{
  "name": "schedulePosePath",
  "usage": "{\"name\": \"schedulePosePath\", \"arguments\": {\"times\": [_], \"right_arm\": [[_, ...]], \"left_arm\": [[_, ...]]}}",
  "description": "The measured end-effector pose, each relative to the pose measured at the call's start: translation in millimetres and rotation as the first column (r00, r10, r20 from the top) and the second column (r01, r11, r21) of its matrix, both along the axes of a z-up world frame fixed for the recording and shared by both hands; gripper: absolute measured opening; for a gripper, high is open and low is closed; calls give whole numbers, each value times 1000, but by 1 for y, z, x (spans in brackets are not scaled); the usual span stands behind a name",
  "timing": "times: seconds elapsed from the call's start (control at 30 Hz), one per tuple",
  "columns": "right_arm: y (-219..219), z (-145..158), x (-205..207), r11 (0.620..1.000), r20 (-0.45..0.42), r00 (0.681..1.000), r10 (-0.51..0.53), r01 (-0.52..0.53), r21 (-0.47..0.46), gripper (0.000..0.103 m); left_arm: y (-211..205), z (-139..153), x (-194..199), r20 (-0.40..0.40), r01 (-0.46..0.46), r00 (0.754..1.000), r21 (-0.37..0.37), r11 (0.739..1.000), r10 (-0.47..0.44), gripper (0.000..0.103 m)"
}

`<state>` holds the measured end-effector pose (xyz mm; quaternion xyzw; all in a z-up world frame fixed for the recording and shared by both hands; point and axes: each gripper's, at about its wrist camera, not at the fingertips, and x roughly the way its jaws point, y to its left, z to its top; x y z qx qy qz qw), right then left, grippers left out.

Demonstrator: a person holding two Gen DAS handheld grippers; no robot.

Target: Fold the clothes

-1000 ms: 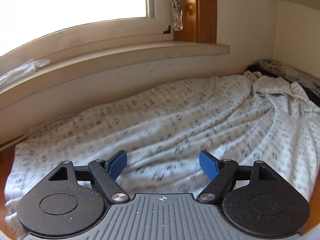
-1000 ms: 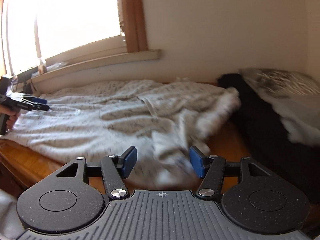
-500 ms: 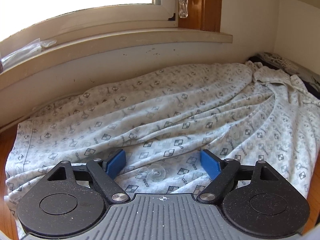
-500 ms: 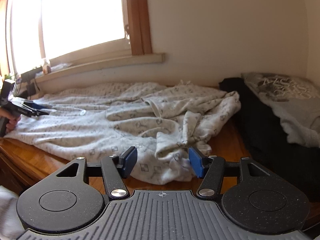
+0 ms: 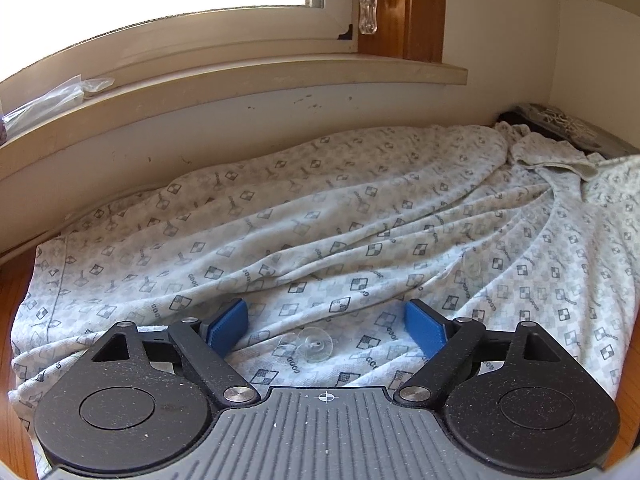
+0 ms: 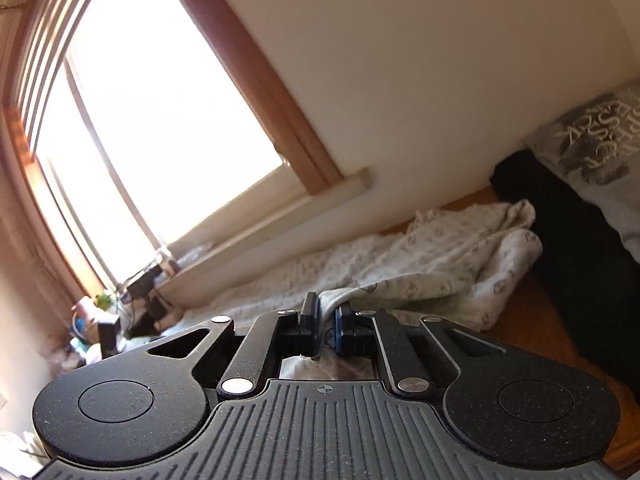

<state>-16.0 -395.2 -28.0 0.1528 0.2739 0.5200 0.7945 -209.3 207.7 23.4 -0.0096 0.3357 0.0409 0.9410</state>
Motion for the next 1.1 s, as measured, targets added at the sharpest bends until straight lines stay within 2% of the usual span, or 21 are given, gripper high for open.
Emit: {"name": "schedulePosePath", "arguments": {"times": [0.07,0.17,0.23,0.33,0.47,0.57,0.63,0.77,0.83,0.87,0.9,0.97,1.03,1.1], "right_arm": [[3,-6,1,997,-3,1000,-2,2,-75,11],[3,-14,1,993,-13,1000,4,-5,-118,14],[2,-16,0,994,-11,1000,10,-11,-109,17],[5,-17,2,996,-4,1000,17,-17,-86,16],[10,-13,14,999,-11,999,43,-43,-33,13],[14,-8,20,998,-14,998,69,-69,6,13],[15,-8,24,995,-32,995,98,-97,35,13],[15,-12,29,986,-72,986,151,-146,79,16],[13,-16,31,983,-90,982,167,-159,91,18],[8,-18,31,984,-88,983,164,-156,91,22],[1,-19,30,985,-82,984,156,-148,90,26],[-14,-22,28,988,-75,989,127,-120,94,33],[-33,-26,31,997,-84,996,41,-35,76,36],[-43,-31,39,998,-91,994,-52,53,14,38]], "left_arm": [[-1,0,0,3,-5,1000,11,1000,5,88],[-15,5,4,26,-6,1000,47,999,5,87],[-38,16,12,56,39,998,53,998,-42,87],[-94,35,36,87,176,979,84,981,-183,87],[-195,51,80,94,389,911,136,911,-402,87],[-265,54,108,77,511,845,180,841,-529,87],[-296,50,125,70,553,814,211,806,-576,87],[-329,38,146,56,618,771,175,766,-635,85],[-334,29,147,68,641,750,171,748,-658,50],[-335,26,145,75,640,749,177,748,-659,15],[-334,24,142,73,639,751,171,750,-656,10],[-326,23,132,108,632,754,152,760,-648,10],[-322,24,120,132,623,756,156,766,-641,10],[-320,24,109,151,616,757,158,772,-635,10]]}}
